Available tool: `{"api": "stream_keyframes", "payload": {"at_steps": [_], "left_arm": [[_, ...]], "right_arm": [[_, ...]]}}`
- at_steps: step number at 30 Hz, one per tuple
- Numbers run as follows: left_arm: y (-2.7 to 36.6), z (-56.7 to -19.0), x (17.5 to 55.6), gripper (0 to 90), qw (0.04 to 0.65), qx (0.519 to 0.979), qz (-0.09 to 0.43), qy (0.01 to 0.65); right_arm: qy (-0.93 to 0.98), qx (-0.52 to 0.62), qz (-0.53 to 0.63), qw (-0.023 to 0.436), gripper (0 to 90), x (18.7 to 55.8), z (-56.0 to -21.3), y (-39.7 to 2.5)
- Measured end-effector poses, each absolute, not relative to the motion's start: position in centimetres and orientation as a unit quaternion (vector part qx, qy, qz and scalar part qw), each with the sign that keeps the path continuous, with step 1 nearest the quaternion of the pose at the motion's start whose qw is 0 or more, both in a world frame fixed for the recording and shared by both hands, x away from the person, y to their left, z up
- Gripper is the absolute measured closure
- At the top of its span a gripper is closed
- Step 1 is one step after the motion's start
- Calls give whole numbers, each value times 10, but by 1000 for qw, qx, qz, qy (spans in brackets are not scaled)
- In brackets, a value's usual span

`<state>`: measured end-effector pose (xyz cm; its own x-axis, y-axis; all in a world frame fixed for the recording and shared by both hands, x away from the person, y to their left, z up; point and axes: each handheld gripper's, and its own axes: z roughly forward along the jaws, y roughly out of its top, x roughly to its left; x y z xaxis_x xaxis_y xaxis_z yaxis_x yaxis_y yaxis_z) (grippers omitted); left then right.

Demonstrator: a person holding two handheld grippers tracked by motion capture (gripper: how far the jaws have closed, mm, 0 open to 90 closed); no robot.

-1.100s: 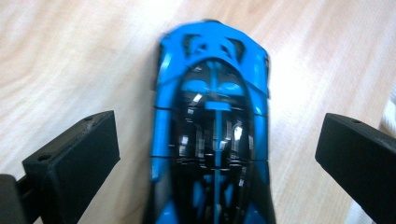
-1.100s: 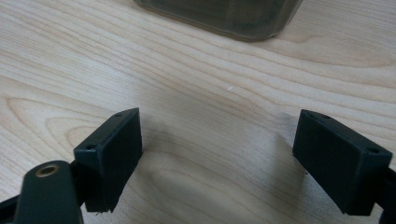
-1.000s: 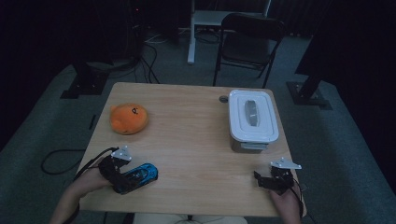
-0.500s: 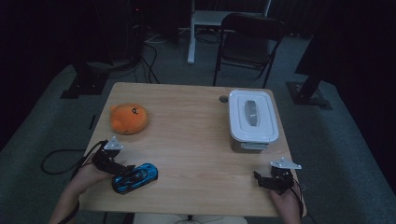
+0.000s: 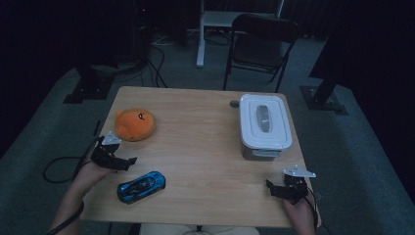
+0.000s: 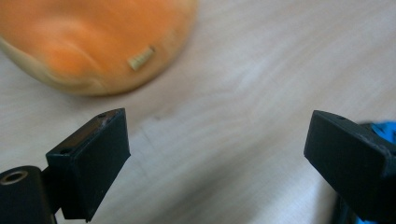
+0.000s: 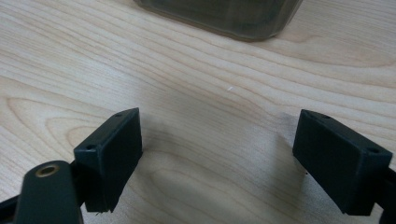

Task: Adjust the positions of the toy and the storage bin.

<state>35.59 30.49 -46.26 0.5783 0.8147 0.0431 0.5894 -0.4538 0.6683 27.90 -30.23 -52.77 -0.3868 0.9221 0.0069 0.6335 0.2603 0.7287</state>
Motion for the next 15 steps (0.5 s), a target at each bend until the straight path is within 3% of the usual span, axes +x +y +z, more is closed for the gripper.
{"api": "stream_keyframes", "payload": {"at_steps": [11, 15], "left_arm": [[323, -456, 377, 161, 294, 807, 222, 461], [326, -456, 384, 268, 286, 803, 237, 467]], "right_arm": [[763, 509, 332, 217, 152, 279, -528, -302], [763, 510, 332, 217, 152, 279, -528, -302]]}}
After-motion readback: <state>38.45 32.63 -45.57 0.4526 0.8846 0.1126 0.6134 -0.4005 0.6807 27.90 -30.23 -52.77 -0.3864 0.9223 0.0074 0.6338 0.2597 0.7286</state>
